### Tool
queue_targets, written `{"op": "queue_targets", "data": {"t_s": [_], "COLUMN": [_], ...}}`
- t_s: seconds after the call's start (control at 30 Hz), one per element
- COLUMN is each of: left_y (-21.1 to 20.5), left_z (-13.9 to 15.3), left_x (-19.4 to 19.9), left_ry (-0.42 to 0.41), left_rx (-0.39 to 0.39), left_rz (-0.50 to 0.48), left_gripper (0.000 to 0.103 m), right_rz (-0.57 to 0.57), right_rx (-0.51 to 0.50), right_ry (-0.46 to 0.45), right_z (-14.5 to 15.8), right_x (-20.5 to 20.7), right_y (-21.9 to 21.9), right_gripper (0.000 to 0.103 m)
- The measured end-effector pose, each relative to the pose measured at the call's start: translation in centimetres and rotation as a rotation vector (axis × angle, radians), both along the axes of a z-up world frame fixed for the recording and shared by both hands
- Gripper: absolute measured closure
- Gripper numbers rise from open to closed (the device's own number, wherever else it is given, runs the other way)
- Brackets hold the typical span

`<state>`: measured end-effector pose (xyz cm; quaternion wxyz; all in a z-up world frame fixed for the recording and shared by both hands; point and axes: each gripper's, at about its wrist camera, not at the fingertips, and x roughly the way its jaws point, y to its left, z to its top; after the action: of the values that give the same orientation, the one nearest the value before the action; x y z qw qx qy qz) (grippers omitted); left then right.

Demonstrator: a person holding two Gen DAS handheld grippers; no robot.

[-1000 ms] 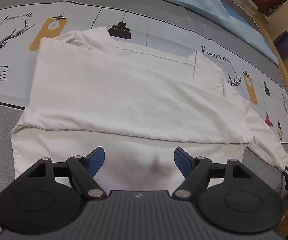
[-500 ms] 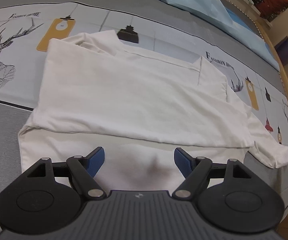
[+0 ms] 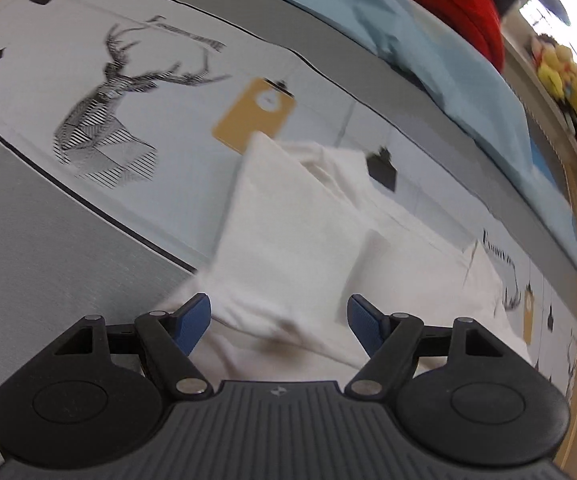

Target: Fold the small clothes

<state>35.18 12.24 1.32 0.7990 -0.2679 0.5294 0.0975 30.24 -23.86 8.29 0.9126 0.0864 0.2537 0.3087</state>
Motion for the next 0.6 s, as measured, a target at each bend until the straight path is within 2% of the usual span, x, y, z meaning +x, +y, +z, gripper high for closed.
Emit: {"op": "queue_targets", "data": {"t_s": [0.07, 0.1, 0.13, 0.23, 0.27, 0.33, 0.4, 0.47, 0.53, 0.6], "left_y": [0.9, 1.0, 1.2, 0.6, 0.1, -1.0, -2.3, -3.4, -4.3, -4.7], "left_z": [0.2, 0.2, 0.2, 0.1, 0.0, -0.2, -0.5, -1.3, -2.2, -3.1], "left_x": [0.1, -0.1, 0.0, 0.3, 0.5, 0.6, 0.8, 1.1, 1.4, 1.8], "left_ry": [-0.012, -0.016, -0.022, -0.046, -0.052, -0.065, -0.076, -0.079, -0.082, -0.079], "left_rx": [-0.013, -0.021, -0.03, -0.044, -0.046, -0.04, -0.03, -0.02, -0.02, -0.031], "left_rz": [0.012, 0.016, 0.019, -0.006, -0.025, -0.056, -0.091, -0.115, -0.127, -0.127], "left_gripper": [0.028, 0.034, 0.037, 0.061, 0.064, 0.075, 0.077, 0.079, 0.079, 0.079], "right_rz": [-0.044, -0.099, -0.169, -0.431, -0.519, -0.651, -0.725, -0.795, -0.835, -0.857], "right_rx": [0.022, 0.051, 0.082, 0.141, 0.143, 0.155, 0.153, 0.141, 0.212, 0.233], "right_ry": [0.024, 0.043, 0.066, 0.168, 0.203, 0.25, 0.273, 0.367, 0.475, 0.493], "right_z": [0.5, 1.0, 1.3, 1.8, 1.6, 0.5, -1.4, -3.5, -5.2, -5.5], "right_x": [0.4, 1.1, 1.5, 2.3, 2.4, 2.2, 1.6, 1.7, 2.0, 2.5], "right_y": [-0.5, -1.4, -2.2, -4.8, -5.6, -7.1, -8.5, -9.9, -11.7, -12.5], "right_gripper": [0.089, 0.088, 0.087, 0.084, 0.084, 0.082, 0.081, 0.081, 0.081, 0.081]}}
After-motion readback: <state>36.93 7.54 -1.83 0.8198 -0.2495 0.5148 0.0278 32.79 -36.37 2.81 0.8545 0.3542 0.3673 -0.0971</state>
